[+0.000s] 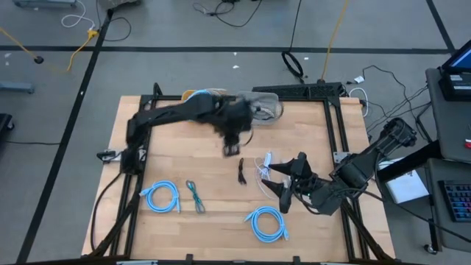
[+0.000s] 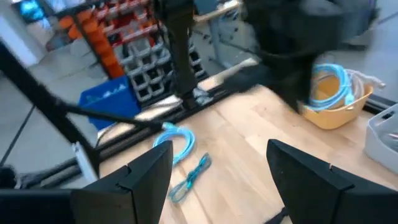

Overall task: Pick & Place USB Port
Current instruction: Put the right blue HDMI cable into the yellow bin

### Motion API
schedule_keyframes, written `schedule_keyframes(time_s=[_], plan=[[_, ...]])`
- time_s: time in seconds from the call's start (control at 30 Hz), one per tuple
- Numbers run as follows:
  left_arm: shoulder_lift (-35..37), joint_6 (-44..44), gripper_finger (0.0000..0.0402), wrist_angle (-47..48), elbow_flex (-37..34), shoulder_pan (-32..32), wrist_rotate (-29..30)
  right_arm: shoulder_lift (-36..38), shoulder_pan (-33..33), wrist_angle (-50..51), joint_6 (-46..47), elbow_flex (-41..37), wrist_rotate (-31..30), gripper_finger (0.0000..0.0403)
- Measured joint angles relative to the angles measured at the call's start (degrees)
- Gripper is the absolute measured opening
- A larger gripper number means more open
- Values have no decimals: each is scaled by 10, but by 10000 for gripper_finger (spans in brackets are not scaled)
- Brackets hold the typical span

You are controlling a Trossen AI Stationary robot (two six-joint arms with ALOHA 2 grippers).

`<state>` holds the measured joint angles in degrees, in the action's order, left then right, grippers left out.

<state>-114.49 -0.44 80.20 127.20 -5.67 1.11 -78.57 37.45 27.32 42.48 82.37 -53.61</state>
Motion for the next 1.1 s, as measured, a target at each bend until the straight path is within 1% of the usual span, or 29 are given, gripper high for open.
schedule_keyframes(time_s=[0.13, 0.23, 0.37, 0.43, 0.53, 0.67, 0.77, 0.83, 0.9, 0.97, 1.03, 1.1], plan=[[35, -106, 78, 75, 0, 95, 67, 13, 1, 8, -28, 0, 30, 256], [48, -222, 66, 101, 0, 167, 118, 22, 3, 16, -56, 0, 52, 256], [47, -384, 49, 98, 0, 249, 126, 38, 8, 18, -62, 0, 89, 256], [47, -451, 42, 97, -10, 290, 143, 42, 16, 31, -73, 0, 98, 256], [47, -563, 33, 98, -54, 339, 156, 45, 21, 71, -54, 0, 108, 256], [45, -700, 32, 97, -125, 394, 156, 48, 19, 139, 12, -1, 177, 256], [46, -773, 37, 58, -179, 426, 153, 47, 20, 183, 62, -32, 222, 256], [46, -800, 37, 0, -210, 434, 151, 46, 25, 198, 103, -66, 251, 256], [46, -812, 36, -63, -233, 436, 156, 46, 33, 190, 148, -108, 280, 256], [46, -815, 36, -121, -258, 436, 157, 46, 42, 149, 192, -159, 309, 256], [46, -823, 39, -167, -283, 433, 159, 46, 53, 86, 232, -209, 327, 256], [46, -834, 44, -195, -303, 428, 168, 46, 67, 8, 265, -252, 331, 256]])
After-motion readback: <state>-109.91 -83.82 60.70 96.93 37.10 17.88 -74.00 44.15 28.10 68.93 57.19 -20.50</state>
